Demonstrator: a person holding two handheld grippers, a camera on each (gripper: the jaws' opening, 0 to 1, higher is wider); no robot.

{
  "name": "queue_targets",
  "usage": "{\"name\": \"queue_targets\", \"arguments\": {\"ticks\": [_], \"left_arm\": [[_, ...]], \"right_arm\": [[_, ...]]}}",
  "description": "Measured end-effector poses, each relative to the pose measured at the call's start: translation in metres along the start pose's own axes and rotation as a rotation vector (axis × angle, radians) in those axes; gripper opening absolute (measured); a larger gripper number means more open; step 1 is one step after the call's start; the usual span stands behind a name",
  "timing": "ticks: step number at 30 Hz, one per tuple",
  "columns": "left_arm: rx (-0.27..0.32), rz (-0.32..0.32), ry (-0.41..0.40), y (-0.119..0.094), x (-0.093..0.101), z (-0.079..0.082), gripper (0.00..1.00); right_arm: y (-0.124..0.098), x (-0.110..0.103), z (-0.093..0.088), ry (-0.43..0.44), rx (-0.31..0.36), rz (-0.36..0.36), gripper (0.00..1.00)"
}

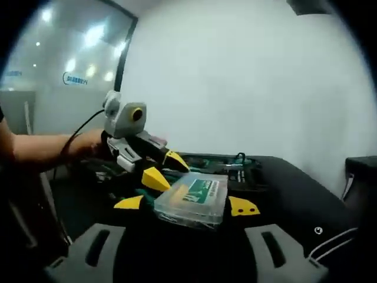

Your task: Pick up the tools and put them into their designated positions in the toolbox.

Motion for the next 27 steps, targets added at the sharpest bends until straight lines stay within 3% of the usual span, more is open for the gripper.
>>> {"name": "queue_targets", "arguments": {"ticks": [3, 27], "left_arm": [[-0.004, -0.006, 0.005, 0.001, 0.001, 0.001, 0.39], [-0.022, 0.009, 0.028, 0.029, 0.001, 0.032, 0.38]], "right_arm": [[0.005, 0.002, -0.008, 0.021, -0.047, 0.009, 0.51], [-0.014, 0.037, -0.011, -0.009, -0.124, -0.026, 0.48]]}}
Point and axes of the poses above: the point that each gripper's makers call its tool centre point, and the gripper's own axes: y roughly forward along the fingers, x roughly to its right, z roughly out of its top, the point moved 5 cm from there along -y, roughly backward along the fingers, and after that the axes turned 15 degrees about -x, right-handed, at the moved point
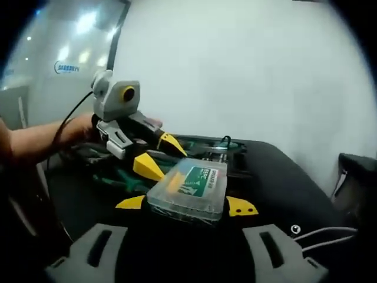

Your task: Pick up the tools and put them into their designated positions in the toolbox.

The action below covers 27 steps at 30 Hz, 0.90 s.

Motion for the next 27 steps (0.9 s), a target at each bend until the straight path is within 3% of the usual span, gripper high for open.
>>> {"name": "queue_targets", "arguments": {"ticks": [11, 24, 27], "left_arm": [[0.003, -0.001, 0.001, 0.009, -0.002, 0.008, 0.39], [-0.016, 0.002, 0.016, 0.022, -0.006, 0.017, 0.38], [-0.02, -0.007, 0.018, 0.023, -0.005, 0.017, 0.38]], "right_arm": [[-0.003, 0.012, -0.003, 0.054, -0.032, 0.001, 0.48], [-0.004, 0.029, -0.002, 0.042, -0.099, 0.007, 0.49], [-0.005, 0.028, -0.001, 0.063, -0.103, 0.034, 0.54]]}}
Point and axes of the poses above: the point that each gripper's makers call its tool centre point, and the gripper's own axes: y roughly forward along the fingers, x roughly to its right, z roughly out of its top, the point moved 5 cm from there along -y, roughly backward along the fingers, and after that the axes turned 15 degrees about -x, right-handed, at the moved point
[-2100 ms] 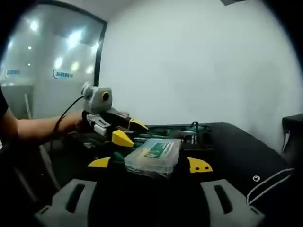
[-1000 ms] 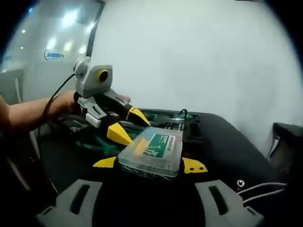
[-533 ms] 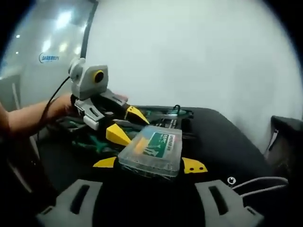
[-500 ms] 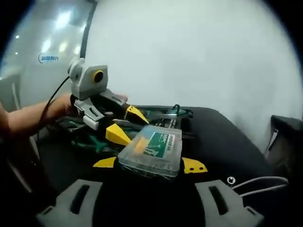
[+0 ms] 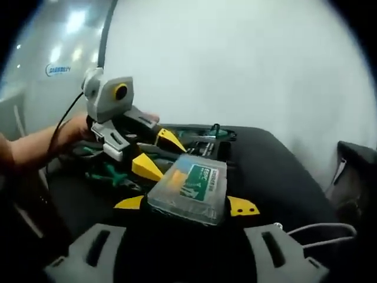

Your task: Pick up the tools and put them into their designated positions in the toolbox.

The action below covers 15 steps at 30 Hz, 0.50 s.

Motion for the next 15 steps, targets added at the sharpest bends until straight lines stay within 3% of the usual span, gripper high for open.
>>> {"name": "queue_targets", "arguments": {"ticks": [3, 5, 8, 11, 14, 15], "left_arm": [[0.004, 0.0, -0.003, -0.001, 0.0, 0.0, 0.38], [0.008, -0.001, -0.011, 0.0, 0.0, -0.001, 0.38], [0.005, 0.002, -0.008, 0.0, 0.0, -0.002, 0.38], [-0.02, 0.004, -0.002, 0.002, 0.001, -0.003, 0.38], [-0.028, 0.003, -0.022, 0.001, 0.001, -0.004, 0.38], [-0.028, 0.005, -0.024, 0.001, 0.0, -0.004, 0.38]], "right_arm": [[-0.007, -0.001, 0.001, -0.027, 0.003, 0.002, 0.54], [-0.01, 0.0, 0.003, -0.059, 0.032, -0.004, 0.4], [-0.007, -0.005, 0.002, -0.052, 0.039, 0.004, 0.38], [-0.005, -0.015, 0.008, -0.101, 0.082, -0.035, 0.38], [0.001, -0.021, 0.01, -0.248, 0.079, -0.124, 0.28], [0.004, -0.024, 0.009, -0.206, 0.071, -0.124, 0.27]]}}
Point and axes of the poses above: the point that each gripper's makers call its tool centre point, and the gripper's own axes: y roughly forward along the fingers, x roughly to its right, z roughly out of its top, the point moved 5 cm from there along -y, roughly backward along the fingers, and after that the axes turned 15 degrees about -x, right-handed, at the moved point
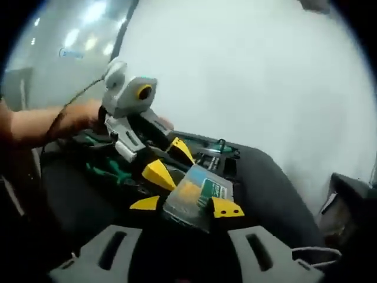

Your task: Pick up the tools and put them into their designated positions in the toolbox.

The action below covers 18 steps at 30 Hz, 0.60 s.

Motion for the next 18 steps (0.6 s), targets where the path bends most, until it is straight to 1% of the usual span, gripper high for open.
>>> {"name": "queue_targets", "arguments": {"ticks": [2, 3, 4, 5, 6, 7, 9, 10, 12, 13, 14, 15, 16, 17, 18], "left_arm": [[-0.017, 0.027, 0.025, -0.002, -0.001, 0.0, 0.35], [-0.04, 0.061, 0.044, -0.006, -0.004, -0.001, 0.31], [-0.033, 0.079, 0.04, -0.011, -0.006, 0.001, 0.21], [0.01, 0.093, 0.0, -0.017, -0.009, 0.006, 0.15], [0.057, 0.084, -0.037, -0.022, -0.009, 0.013, 0.13], [0.088, 0.073, -0.042, -0.025, -0.007, 0.018, 0.14], [0.064, 0.099, 0.005, -0.026, -0.002, 0.022, 0.13], [0.04, 0.109, 0.034, -0.024, 0.001, 0.023, 0.12], [-0.006, 0.117, 0.086, -0.017, 0.007, 0.024, 0.03], [-0.025, 0.121, 0.103, -0.012, 0.009, 0.024, 0.03], [-0.065, 0.125, 0.119, -0.007, 0.009, 0.02, 0.03], [0.03, 0.146, 0.105, -0.005, 0.008, 0.029, 0.02], [0.003, 0.104, 0.082, -0.004, 0.012, 0.024, 0.02], [0.009, 0.095, 0.056, -0.001, 0.011, 0.025, 0.02], [0.001, 0.106, 0.074, 0.0, 0.011, 0.026, 0.02]], "right_arm": [[0.0, 0.0, 0.001, -0.005, 0.01, -0.004, 0.24], [0.0, 0.001, 0.001, -0.008, 0.01, -0.002, 0.23], [0.0, 0.002, 0.001, -0.007, 0.008, 0.002, 0.23], [0.0, 0.001, 0.0, -0.011, 0.01, 0.003, 0.23], [0.0, 0.001, 0.0, -0.012, 0.01, 0.002, 0.23], [0.0, 0.0, 0.0, -0.011, 0.007, -0.003, 0.23], [0.0, -0.001, 0.001, -0.01, 0.003, -0.009, 0.23], [0.001, -0.001, 0.001, -0.009, 0.0, -0.011, 0.23], [0.001, -0.001, 0.0, -0.012, -0.006, -0.014, 0.23], [0.0, -0.001, 0.0, -0.012, -0.007, -0.015, 0.23], [0.0, -0.001, 0.0, -0.013, -0.009, -0.017, 0.23], [0.0, -0.001, 0.0, -0.012, -0.012, -0.019, 0.22], [0.0, -0.001, 0.0, -0.013, -0.013, -0.02, 0.22], [0.0, -0.003, 0.0, -0.021, -0.012, -0.024, 0.21], [0.0, -0.004, 0.0, -0.032, -0.011, -0.031, 0.2]]}}
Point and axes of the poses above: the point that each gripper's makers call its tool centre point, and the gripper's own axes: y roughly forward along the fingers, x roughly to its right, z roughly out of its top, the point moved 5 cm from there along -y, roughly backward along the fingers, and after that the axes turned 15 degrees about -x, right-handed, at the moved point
